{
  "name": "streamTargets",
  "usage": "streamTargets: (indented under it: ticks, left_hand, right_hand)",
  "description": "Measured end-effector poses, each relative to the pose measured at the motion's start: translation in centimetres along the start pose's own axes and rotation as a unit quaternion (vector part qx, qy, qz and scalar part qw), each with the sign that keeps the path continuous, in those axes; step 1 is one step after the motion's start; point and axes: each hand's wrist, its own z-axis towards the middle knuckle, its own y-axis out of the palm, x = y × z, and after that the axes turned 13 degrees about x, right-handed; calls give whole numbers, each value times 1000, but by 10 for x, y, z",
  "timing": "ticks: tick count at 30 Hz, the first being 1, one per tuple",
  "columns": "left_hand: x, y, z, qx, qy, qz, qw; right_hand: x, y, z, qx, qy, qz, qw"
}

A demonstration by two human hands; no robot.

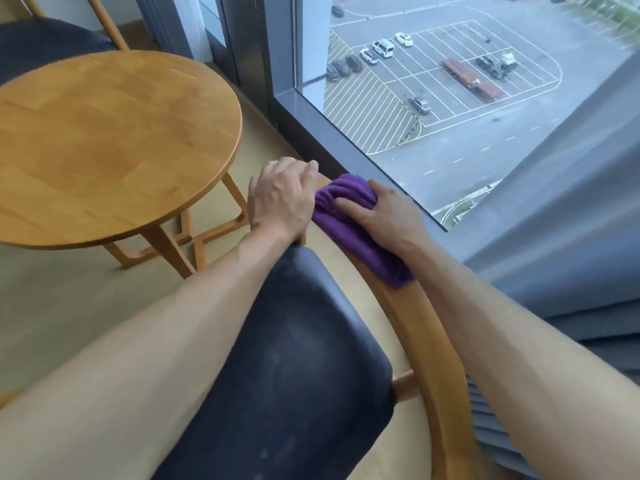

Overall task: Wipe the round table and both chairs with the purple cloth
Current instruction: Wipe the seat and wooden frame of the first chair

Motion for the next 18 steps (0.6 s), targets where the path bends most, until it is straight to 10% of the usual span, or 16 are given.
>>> streamTargets:
  ticks: [11, 18]
  left_hand:
    - [33, -11, 0, -106, 117, 202, 967]
    - [40, -13, 0, -159, 83, 225, 958]
  right_hand:
    - [29, -51, -110, 54, 62, 15, 997]
    - [6, -28, -39, -35, 33, -25, 999]
